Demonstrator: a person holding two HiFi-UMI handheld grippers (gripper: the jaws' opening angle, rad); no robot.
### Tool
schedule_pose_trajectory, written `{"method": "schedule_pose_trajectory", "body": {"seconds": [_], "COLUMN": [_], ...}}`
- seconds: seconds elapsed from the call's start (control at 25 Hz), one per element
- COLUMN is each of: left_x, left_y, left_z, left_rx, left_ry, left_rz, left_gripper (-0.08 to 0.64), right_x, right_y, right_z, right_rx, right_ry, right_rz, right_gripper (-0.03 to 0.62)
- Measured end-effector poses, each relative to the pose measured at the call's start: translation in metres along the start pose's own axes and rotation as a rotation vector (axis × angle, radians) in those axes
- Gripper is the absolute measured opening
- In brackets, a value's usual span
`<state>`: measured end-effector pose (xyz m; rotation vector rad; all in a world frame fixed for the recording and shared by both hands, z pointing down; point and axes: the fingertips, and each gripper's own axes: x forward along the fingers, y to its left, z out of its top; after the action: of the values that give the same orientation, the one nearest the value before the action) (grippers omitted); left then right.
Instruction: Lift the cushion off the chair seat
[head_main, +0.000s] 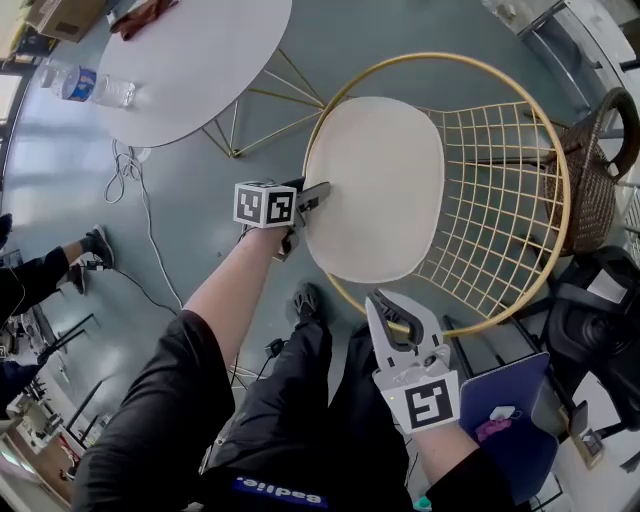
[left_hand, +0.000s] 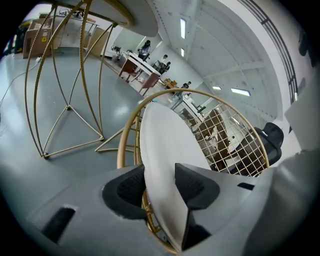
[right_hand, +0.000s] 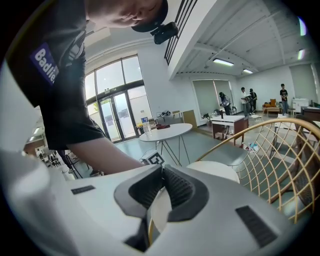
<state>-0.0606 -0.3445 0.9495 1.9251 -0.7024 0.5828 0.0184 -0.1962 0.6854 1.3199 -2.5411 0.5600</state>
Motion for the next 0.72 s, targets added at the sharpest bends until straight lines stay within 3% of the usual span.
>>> {"method": "schedule_pose_trajectory", "body": {"seconds": [0.28,0.72], "left_x": [-0.016,-0.05], "left_y": [-0.027,-0.112], "left_z": [0.013,0.049], "left_rx": [0.016,-0.028], "left_ry": [-0.033,-0.104], "left_rz": [0.017,-0.005], "left_gripper": [0.107,0.075], "right_x": [-0.021,-0.082], "right_y": [0.006,0.002], "right_z": [0.018,0.076], "right_rx": [-0.005,-0.084], "right_ry": [-0.017,-0.032], "right_rz": [-0.012,-0.057], "right_gripper": [0.035,0.035]}}
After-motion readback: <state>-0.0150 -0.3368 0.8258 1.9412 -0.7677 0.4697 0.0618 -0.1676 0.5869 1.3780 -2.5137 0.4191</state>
